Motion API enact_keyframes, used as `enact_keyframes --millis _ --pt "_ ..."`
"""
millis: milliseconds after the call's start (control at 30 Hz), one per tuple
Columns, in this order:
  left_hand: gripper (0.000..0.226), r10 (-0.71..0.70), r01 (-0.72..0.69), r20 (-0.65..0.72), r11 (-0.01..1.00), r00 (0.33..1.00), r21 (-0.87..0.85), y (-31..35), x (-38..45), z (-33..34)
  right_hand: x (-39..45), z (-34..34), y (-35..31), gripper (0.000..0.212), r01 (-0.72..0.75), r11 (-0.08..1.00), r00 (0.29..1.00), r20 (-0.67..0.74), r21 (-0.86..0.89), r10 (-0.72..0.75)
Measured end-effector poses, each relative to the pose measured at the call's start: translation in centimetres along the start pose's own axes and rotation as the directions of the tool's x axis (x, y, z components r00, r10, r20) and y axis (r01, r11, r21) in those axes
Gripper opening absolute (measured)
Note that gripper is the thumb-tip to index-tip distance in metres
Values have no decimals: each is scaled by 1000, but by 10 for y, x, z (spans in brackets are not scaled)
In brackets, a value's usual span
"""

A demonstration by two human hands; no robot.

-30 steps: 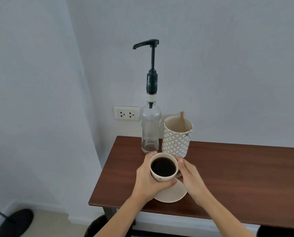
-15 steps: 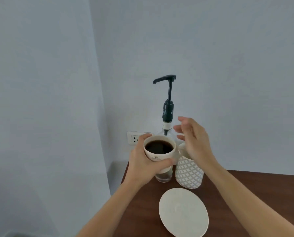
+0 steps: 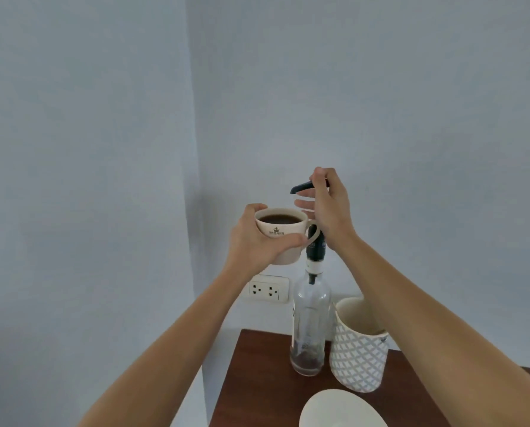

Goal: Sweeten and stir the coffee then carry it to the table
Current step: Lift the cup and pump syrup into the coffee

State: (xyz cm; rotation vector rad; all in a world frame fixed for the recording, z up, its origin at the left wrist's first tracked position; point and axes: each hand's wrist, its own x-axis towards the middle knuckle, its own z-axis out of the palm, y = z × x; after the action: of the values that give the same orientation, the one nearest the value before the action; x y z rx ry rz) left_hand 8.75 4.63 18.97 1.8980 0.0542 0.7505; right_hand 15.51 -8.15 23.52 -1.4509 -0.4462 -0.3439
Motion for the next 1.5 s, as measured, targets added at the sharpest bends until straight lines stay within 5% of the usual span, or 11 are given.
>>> enact_keyframes --millis 400,1500 --pt "78 -32 32 -6 999 999 1 4 5 6 -5 8 6 18 113 992 991 -83 61 -108" --pt "80 -78 78 15 997 997 -28 8 8 8 6 9 17 20 194 980 968 -152 -49 -200"
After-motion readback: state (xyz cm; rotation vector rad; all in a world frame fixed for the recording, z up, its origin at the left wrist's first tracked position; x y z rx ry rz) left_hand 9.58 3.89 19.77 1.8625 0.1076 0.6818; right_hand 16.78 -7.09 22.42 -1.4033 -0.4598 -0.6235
